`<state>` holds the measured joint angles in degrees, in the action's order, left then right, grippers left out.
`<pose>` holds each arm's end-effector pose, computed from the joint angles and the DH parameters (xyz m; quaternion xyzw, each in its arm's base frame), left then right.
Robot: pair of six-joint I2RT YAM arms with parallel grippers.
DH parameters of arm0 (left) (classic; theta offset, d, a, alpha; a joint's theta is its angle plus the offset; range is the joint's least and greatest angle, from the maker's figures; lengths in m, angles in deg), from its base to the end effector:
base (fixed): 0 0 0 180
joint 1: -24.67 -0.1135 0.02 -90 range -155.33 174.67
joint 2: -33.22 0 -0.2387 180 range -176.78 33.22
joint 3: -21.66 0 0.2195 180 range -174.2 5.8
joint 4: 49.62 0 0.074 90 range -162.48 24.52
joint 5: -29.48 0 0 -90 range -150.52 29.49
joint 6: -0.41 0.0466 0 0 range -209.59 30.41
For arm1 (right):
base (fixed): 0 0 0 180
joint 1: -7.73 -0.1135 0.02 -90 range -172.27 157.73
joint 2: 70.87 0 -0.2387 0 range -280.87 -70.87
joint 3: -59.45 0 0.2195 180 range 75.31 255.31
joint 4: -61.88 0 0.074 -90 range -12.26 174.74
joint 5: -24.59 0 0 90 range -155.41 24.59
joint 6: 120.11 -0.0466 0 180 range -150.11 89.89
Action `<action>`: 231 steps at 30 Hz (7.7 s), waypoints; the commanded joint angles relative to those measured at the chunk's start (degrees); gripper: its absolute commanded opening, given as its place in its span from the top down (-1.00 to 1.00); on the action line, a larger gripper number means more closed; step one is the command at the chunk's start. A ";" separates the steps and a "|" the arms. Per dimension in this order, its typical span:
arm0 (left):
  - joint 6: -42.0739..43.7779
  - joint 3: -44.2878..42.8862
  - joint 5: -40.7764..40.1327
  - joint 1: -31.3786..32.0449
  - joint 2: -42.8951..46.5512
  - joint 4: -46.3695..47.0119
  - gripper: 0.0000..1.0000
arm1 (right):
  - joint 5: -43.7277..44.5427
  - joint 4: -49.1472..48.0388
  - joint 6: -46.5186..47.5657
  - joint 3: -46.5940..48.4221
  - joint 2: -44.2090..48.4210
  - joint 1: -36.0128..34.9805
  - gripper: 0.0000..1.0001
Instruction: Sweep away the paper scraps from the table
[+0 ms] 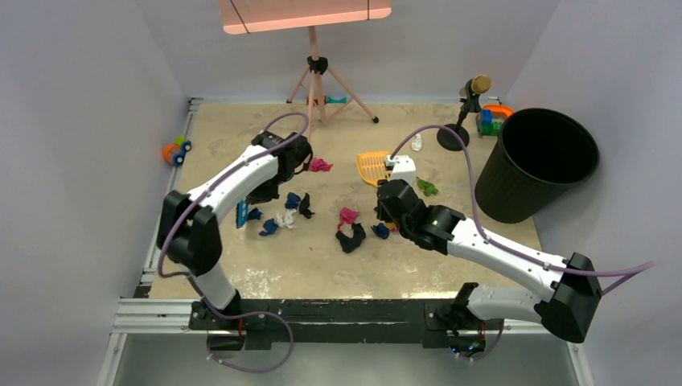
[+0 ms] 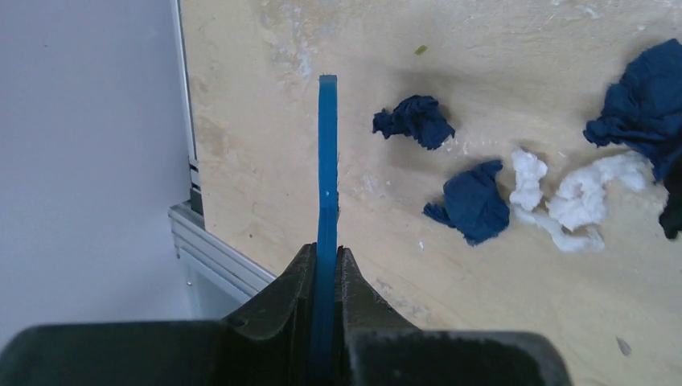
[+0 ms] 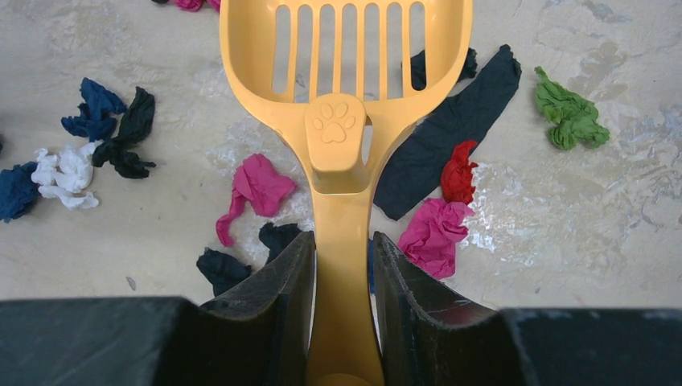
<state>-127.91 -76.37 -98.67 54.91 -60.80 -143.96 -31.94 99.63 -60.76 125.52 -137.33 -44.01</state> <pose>0.2348 -0.1036 0.2563 -0.0656 0.9428 0.2716 0.1818 0.1644 0.1670 0.2611 -0.0338 0.8697 0.0809 0.4857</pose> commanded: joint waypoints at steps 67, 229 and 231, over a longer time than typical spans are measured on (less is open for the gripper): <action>33.05 -29.31 15.73 4.56 -20.14 30.30 1.00 | 4.49 1.46 -0.19 1.75 4.91 0.68 1.00; -15.81 -17.41 58.93 15.59 -17.25 58.36 1.00 | 12.88 30.56 -12.11 8.94 10.48 4.55 1.00; -17.09 -21.68 65.42 16.32 -22.16 56.91 1.00 | 12.06 30.48 -11.43 8.61 11.44 4.55 1.00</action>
<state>-144.46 -91.04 -50.08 70.25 -75.03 -90.85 -18.84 128.31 -73.61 132.71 -129.00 -39.71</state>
